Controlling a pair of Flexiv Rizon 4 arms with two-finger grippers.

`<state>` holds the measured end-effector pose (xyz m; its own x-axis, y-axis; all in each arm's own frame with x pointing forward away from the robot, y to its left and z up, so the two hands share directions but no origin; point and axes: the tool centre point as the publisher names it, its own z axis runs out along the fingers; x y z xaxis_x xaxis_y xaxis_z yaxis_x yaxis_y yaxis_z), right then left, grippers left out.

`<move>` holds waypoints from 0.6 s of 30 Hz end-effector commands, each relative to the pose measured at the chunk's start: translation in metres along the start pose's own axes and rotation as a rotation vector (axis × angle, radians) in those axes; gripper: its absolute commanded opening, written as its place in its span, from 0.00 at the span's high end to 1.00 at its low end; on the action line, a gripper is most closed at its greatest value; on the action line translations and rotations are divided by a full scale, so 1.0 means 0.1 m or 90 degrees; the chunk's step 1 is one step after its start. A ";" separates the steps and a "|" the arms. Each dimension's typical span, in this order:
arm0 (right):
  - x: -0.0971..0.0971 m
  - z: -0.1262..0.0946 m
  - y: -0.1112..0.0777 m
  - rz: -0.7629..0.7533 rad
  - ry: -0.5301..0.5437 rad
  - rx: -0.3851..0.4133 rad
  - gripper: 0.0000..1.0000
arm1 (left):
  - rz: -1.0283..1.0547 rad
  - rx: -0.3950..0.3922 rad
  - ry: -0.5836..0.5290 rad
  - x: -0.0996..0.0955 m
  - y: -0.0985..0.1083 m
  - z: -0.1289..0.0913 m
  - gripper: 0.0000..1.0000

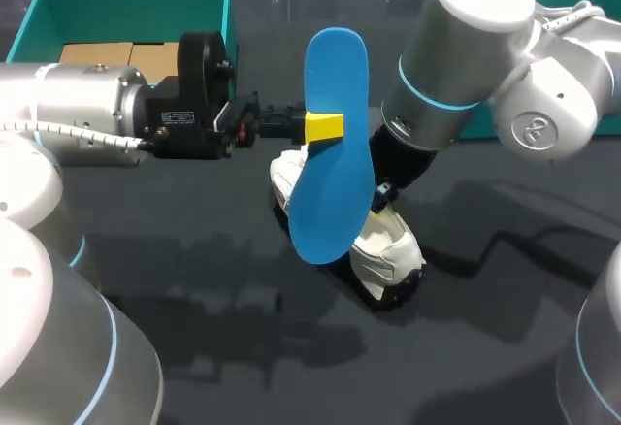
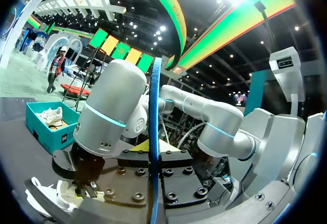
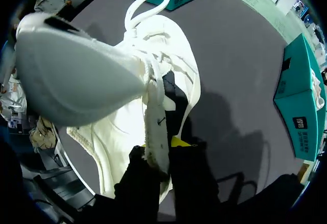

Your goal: Take the shoe out of the shoebox, open the shoe tongue, remove and reinsert the insole, then place the shoe into the shoebox

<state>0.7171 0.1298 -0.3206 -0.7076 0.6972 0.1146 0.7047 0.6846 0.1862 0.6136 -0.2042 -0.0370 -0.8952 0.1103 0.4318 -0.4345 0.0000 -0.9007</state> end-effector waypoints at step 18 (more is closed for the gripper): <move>0.24 -0.03 -0.09 0.411 -0.048 -0.074 1.00 | 0.000 0.002 -0.001 0.00 0.01 0.02 1.00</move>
<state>0.7008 0.1376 -0.3151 -0.3690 0.9131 0.1735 0.9226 0.3372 0.1876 0.6136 -0.2042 -0.0370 -0.8952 0.1102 0.4318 -0.4345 -0.0001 -0.9007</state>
